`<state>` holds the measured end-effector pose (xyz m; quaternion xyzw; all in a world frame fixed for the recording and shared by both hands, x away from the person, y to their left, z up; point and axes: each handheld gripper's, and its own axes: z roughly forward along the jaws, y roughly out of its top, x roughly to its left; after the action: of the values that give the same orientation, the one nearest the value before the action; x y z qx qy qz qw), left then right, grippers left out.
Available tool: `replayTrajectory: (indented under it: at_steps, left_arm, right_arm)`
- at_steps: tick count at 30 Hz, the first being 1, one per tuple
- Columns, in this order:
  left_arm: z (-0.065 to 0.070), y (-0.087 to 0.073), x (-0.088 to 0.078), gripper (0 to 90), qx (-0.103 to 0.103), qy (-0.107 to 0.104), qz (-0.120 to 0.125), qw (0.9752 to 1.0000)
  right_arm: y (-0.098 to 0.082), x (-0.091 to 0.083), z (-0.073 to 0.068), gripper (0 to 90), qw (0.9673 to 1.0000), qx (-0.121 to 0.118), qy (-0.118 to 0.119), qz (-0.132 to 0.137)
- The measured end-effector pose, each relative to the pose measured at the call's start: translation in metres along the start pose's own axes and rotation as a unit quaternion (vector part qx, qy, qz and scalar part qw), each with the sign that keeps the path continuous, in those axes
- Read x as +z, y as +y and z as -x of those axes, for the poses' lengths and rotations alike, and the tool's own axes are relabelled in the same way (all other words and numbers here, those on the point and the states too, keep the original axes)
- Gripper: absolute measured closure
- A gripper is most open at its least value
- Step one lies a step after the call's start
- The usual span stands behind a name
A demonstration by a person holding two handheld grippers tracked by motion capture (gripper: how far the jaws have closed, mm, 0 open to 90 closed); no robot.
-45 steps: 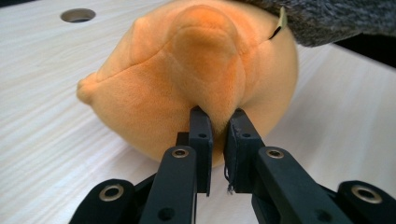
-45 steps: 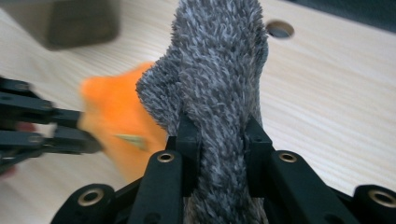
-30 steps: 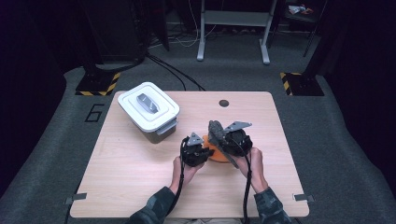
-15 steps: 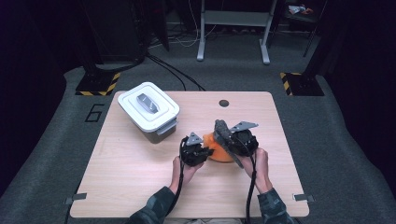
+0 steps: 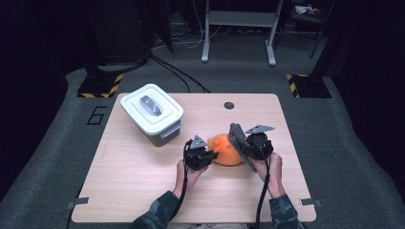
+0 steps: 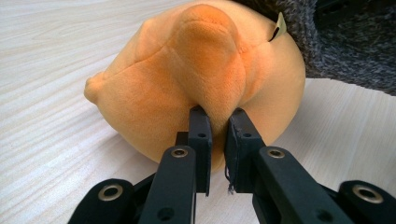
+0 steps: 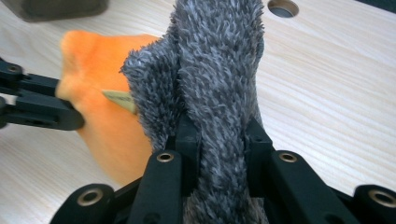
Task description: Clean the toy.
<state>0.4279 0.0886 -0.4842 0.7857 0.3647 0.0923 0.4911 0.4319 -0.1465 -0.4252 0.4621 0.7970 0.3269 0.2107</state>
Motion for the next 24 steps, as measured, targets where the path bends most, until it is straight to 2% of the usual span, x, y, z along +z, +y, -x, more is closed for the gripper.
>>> replayTrajectory:
  at_steps: [5, 14, 16, 24]
  left_arm:
    - [0.000, 0.000, 0.000, 81.7, 0.000, 0.001, -0.002, 1.0000]
    - [0.000, 0.000, 0.000, 81.7, 0.003, 0.000, -0.002, 1.0000]
    - [0.001, 0.000, 0.000, 81.7, 0.003, 0.000, -0.001, 1.0000]
    - [0.000, 0.000, 0.000, 81.8, 0.005, 0.000, -0.002, 1.0000]
  right_arm:
    - [-0.006, 0.005, 0.010, 73.5, 0.9998, 0.013, -0.011, -0.012]
    - [-0.016, 0.022, 0.028, 73.5, 0.9985, 0.040, -0.010, -0.036]
    - [-0.019, 0.026, 0.031, 73.5, 0.9976, 0.051, -0.010, -0.045]
    - [-0.025, 0.041, 0.038, 73.5, 0.9948, 0.066, -0.020, -0.075]
